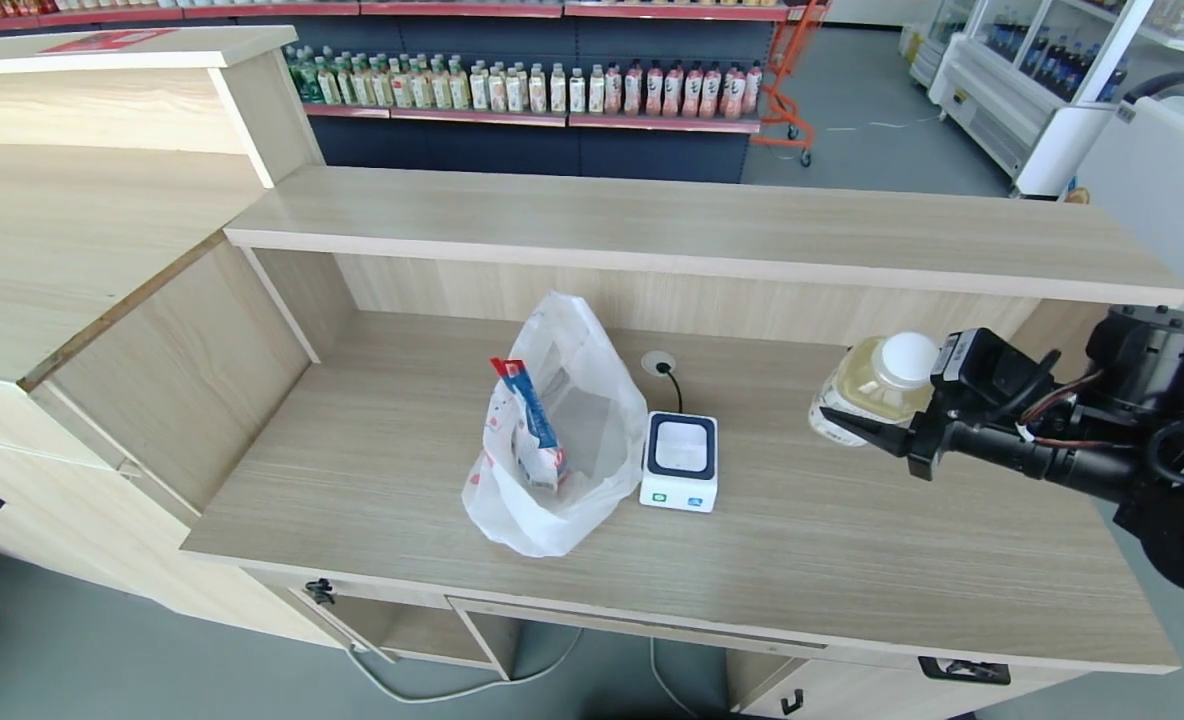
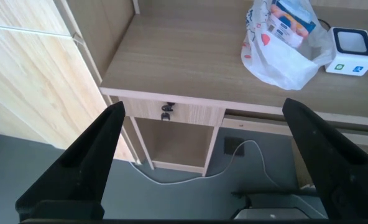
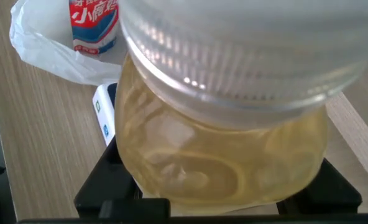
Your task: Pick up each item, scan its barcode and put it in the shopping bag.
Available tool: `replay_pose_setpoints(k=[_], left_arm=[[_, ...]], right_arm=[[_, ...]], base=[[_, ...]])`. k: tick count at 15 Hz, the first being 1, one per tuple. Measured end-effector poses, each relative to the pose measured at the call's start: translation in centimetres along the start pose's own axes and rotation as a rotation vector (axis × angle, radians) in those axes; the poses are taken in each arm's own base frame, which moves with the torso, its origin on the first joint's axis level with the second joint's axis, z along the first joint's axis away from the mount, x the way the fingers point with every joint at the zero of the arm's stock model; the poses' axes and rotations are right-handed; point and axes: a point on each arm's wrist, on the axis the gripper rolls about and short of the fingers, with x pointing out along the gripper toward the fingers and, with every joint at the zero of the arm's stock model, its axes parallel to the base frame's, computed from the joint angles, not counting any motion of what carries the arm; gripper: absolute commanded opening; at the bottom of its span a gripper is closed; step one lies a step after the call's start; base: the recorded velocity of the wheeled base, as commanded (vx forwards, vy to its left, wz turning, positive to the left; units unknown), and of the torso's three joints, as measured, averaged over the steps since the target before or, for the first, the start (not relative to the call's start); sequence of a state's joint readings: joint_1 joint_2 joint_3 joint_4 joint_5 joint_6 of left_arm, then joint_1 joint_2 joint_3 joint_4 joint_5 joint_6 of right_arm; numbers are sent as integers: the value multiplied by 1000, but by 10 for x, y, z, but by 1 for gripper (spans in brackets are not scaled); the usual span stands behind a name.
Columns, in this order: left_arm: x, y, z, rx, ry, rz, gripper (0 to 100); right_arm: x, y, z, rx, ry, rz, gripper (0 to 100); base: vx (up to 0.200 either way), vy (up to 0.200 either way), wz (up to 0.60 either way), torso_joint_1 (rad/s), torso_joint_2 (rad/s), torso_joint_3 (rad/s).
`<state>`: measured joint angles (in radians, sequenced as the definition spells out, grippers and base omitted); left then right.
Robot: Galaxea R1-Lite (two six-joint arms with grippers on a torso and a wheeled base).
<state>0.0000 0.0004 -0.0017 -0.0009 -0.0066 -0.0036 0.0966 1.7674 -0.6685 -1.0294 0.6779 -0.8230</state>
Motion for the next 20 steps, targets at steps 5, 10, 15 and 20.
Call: replay_pose_setpoints(k=[5,10,15,20], left_arm=[[0,0,0,4,0,0,100],[0,0,0,4,0,0,100],[0,0,0,0,0,1,100],[0,0,0,0,0,1,100]], right_arm=[[21,-8,-13,7,-40,31,0],[41,-2,-22,42,-55,69,0],[47,9,-36,66,-44,115,0],[47,20,-46,52,-58,175,0]], base=[[80,0,0,1,2,0],[160,0,0,-4,-4,3],[0,0,0,0,0,0],[0,0,0,0,0,0]])
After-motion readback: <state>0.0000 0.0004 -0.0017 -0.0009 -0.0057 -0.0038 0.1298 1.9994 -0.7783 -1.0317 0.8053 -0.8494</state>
